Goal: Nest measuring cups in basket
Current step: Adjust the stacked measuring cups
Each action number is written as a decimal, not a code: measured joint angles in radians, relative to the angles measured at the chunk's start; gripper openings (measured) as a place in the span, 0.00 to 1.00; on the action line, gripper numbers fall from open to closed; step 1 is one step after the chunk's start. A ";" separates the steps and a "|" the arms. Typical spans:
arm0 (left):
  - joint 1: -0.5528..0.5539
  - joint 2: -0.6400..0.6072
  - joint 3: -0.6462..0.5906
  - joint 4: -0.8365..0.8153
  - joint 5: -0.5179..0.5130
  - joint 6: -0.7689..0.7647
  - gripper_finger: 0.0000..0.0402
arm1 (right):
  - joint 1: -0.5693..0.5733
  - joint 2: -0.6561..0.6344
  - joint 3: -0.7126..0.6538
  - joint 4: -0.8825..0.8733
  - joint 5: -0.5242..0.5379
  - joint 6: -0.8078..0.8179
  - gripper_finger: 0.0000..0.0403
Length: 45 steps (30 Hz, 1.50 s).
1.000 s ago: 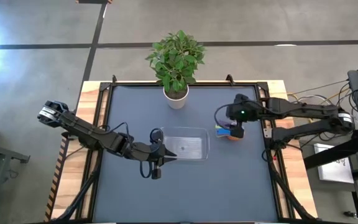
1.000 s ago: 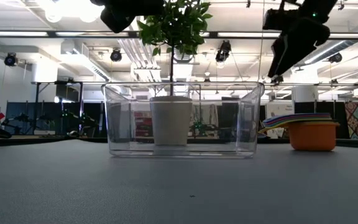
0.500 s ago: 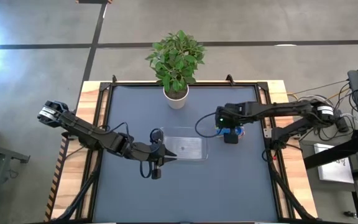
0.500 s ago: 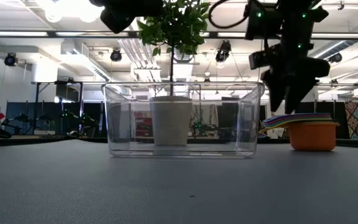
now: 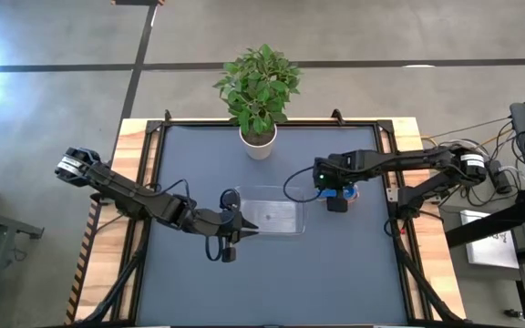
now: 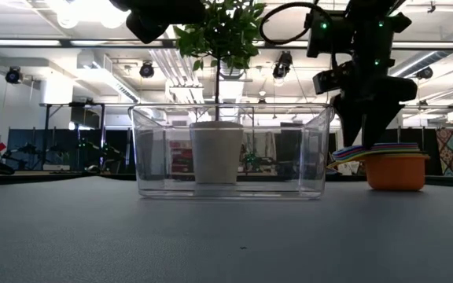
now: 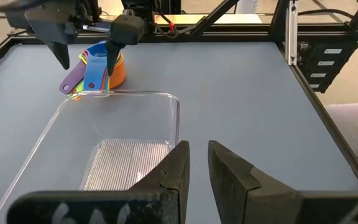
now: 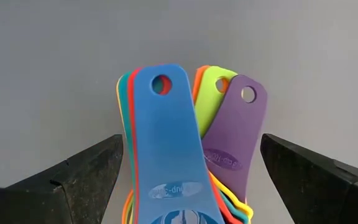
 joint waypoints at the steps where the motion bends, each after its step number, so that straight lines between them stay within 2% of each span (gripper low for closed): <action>1: 0.000 0.000 0.000 0.000 0.000 0.000 0.10 | 0.003 0.005 0.000 0.000 0.000 0.000 0.92; 7: 0.000 0.000 -0.001 -0.008 0.000 0.000 0.10 | 0.026 0.021 0.000 0.007 0.008 0.000 0.92; 13: 0.000 0.000 -0.001 -0.008 0.000 0.000 0.10 | 0.022 0.030 0.000 0.019 0.109 0.030 0.92; 21: 0.000 0.000 -0.001 -0.009 0.000 0.000 0.10 | 0.011 0.067 0.000 0.022 0.107 0.099 0.92; 34: 0.000 0.000 -0.001 -0.016 0.000 -0.003 0.10 | 0.007 0.074 0.000 0.017 0.107 0.111 0.91; 38: 0.000 0.000 -0.001 -0.016 0.000 -0.003 0.10 | 0.007 0.074 0.000 0.008 0.106 0.100 0.83; 45: 0.000 0.000 -0.001 -0.016 0.000 -0.003 0.10 | 0.007 0.074 0.000 -0.005 0.108 0.093 0.58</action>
